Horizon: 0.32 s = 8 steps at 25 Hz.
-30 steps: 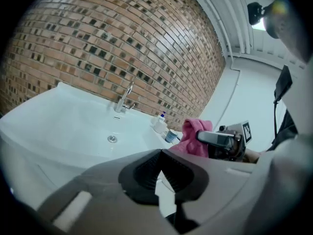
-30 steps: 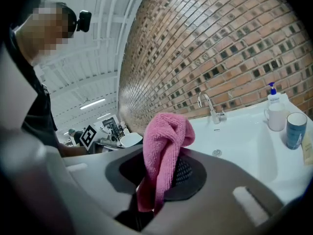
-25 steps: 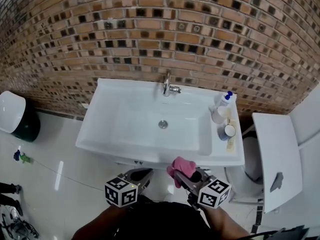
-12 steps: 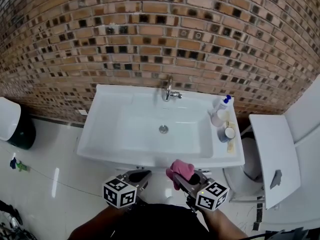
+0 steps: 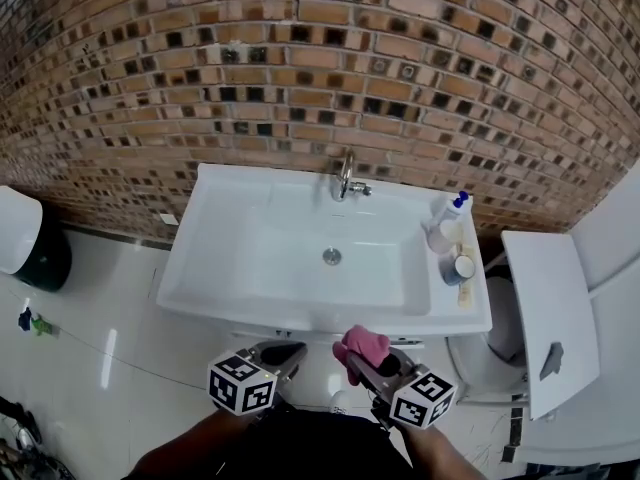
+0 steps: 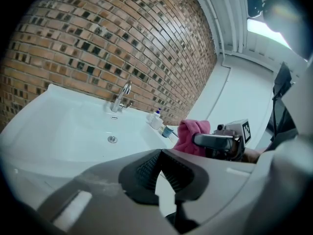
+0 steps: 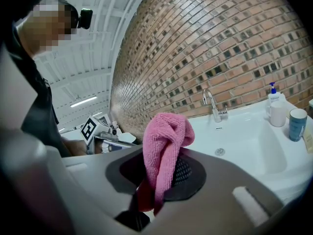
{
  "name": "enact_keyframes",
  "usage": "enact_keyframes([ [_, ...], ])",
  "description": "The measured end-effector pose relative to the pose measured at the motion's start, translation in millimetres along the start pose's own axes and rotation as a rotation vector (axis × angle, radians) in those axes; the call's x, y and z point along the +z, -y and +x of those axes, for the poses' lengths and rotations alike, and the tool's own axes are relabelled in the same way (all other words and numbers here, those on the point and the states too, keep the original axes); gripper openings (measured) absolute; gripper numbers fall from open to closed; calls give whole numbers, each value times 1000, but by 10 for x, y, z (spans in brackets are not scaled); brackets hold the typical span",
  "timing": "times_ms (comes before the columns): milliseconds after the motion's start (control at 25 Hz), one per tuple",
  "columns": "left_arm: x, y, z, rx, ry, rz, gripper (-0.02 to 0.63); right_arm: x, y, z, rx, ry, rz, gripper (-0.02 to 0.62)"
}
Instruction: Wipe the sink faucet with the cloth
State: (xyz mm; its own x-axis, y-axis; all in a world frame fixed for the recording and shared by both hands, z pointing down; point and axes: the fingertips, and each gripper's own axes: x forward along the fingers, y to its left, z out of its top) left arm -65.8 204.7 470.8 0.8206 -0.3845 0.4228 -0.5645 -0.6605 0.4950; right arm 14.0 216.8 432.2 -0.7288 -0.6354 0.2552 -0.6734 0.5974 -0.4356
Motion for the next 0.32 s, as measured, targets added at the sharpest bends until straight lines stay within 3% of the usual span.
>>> enact_keyframes([
  [320, 52, 20, -6, 9, 21, -4, 5, 61, 1, -10, 4, 7, -14, 80],
])
